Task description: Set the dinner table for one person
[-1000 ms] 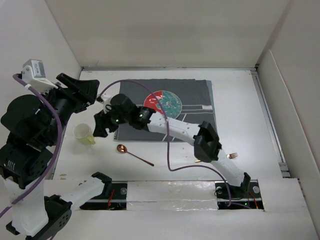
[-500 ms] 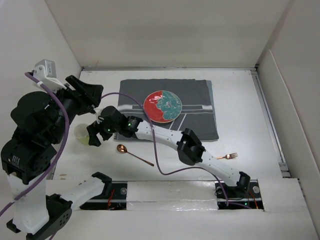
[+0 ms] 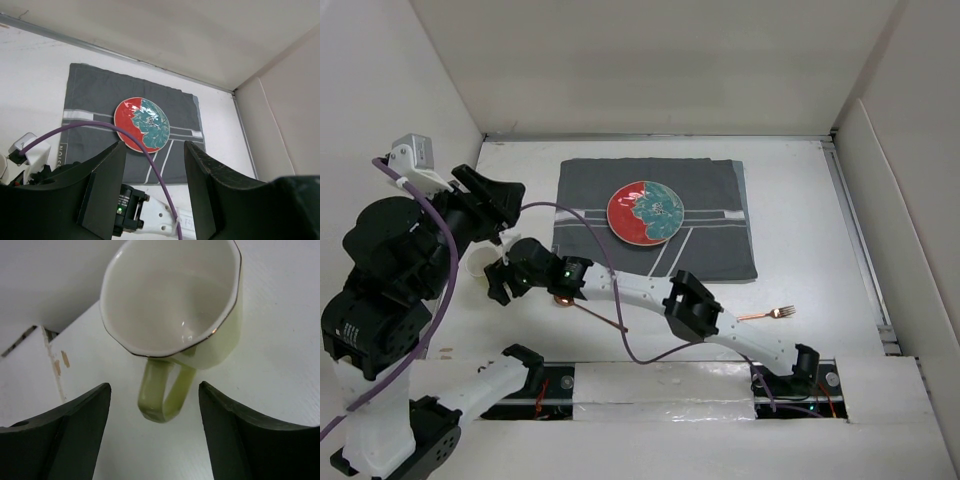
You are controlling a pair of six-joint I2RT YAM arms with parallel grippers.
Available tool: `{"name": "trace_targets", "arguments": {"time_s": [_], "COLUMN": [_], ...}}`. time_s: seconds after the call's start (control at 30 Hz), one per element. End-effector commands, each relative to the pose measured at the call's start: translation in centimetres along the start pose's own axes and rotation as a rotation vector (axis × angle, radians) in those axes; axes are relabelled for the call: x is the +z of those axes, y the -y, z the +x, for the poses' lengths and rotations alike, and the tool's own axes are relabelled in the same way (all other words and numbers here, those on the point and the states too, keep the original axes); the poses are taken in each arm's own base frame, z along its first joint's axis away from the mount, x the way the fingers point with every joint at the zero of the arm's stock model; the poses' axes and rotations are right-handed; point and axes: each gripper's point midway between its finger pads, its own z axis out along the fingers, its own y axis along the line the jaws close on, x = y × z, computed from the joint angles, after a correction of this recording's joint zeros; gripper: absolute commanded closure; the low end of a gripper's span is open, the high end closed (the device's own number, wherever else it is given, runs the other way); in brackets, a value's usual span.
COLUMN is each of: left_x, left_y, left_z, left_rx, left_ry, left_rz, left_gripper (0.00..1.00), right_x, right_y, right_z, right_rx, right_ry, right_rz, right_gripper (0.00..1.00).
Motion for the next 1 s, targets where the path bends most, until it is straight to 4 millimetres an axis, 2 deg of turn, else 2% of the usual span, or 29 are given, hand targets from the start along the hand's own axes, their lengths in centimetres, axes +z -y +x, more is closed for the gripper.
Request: {"name": "trace_targets", "arguments": {"time_s": [0.0,0.13,0.17,0.23,0.27,0.4,0.43,0.5,0.53,0.57,0.6,0.63,0.67,0.7,0.73,0.77,0.8,0.83,0.87,0.9,0.93,0.97], "left_x": [0.0,0.0,-0.1,-0.1,0.0,0.1,0.0,0.0,0.0,0.0,0.0,0.1,0.3,0.5,0.8,1.3,2.2,2.1,2.9,3.5,4.0,5.3], "left_y": [0.0,-0.2,-0.2,-0.3,-0.2,-0.3,-0.4,-0.3,-0.4,-0.3,-0.2,-0.1,0.1,0.2,0.5,0.7,1.0,1.2,1.4,1.5,2.1,2.1], "left_z": [0.1,0.0,0.0,0.0,0.0,0.1,-0.1,-0.6,-0.9,-1.4,-1.6,-1.8,-2.0,-2.0,-1.8,-1.5,-0.8,-0.7,-0.1,0.5,1.2,2.5], "left_rx": [0.011,0.013,0.013,0.011,0.007,0.002,0.004,0.003,0.005,0.003,0.001,0.003,-0.004,-0.008,-0.015,-0.022,-0.035,-0.034,-0.046,-0.048,-0.046,-0.037], "left_ry": [0.006,0.009,0.013,0.014,0.014,0.015,0.024,0.042,0.054,0.068,0.077,0.081,0.092,0.093,0.088,0.087,0.075,0.068,0.060,0.046,0.023,-0.006], "left_rz": [0.011,0.000,0.001,-0.002,-0.002,-0.003,-0.009,-0.010,-0.015,-0.016,-0.016,-0.015,-0.008,-0.004,0.009,0.018,0.036,0.047,0.060,0.068,0.098,0.105], "left_gripper": [0.53,0.54,0.54,0.54,0.54,0.54,0.54,0.54,0.54,0.54,0.54,0.54,0.54,0.54,0.54,0.54,0.54,0.54,0.54,0.53,0.53,0.52], "right_x": [0.4,0.7,0.7,0.4,0.3,-1.3,-2.8,-4.5,-5.8,-9.0,-9.9,-11.6,-15.4,-16.0,-17.5,-19.4,-21.7,-23.1,-24.6,-28.7,-28.7,-30.3], "right_y": [-0.2,0.7,0.8,0.9,0.8,-0.5,-1.7,-2.2,-2.4,-3.1,-2.4,-2.2,-1.8,-0.3,0.6,2.9,4.3,5.9,7.6,10.4,13.6,15.6], "right_z": [-4.1,-3.8,-3.8,-4.5,-4.7,-8.0,-10.6,-13.3,-15.7,-20.0,-20.5,-22.5,-26.2,-26.0,-27.0,-28.3,-28.5,-28.6,-28.6,-30.5,-28.0,-27.7], "right_rx": [0.017,0.035,0.037,0.039,0.039,0.044,0.057,0.080,0.102,0.116,0.123,0.130,0.139,0.141,0.144,0.149,0.152,0.151,0.156,0.167,0.177,0.184], "right_ry": [0.169,0.181,0.182,0.198,0.204,0.266,0.315,0.366,0.429,0.508,0.520,0.568,0.642,0.632,0.658,0.686,0.689,0.694,0.701,0.761,0.707,0.706], "right_rz": [0.030,0.076,0.081,0.094,0.092,0.076,0.053,0.039,0.018,-0.002,0.017,0.014,0.014,0.045,0.062,0.103,0.135,0.172,0.215,0.281,0.345,0.387], "right_gripper": [0.29,0.45,0.55,0.64,0.77,1.00,1.00,1.00,1.00,1.00,1.00,1.00,1.00,1.00,1.00,1.00,1.00,1.00,1.00,1.00,1.00,1.00]}}
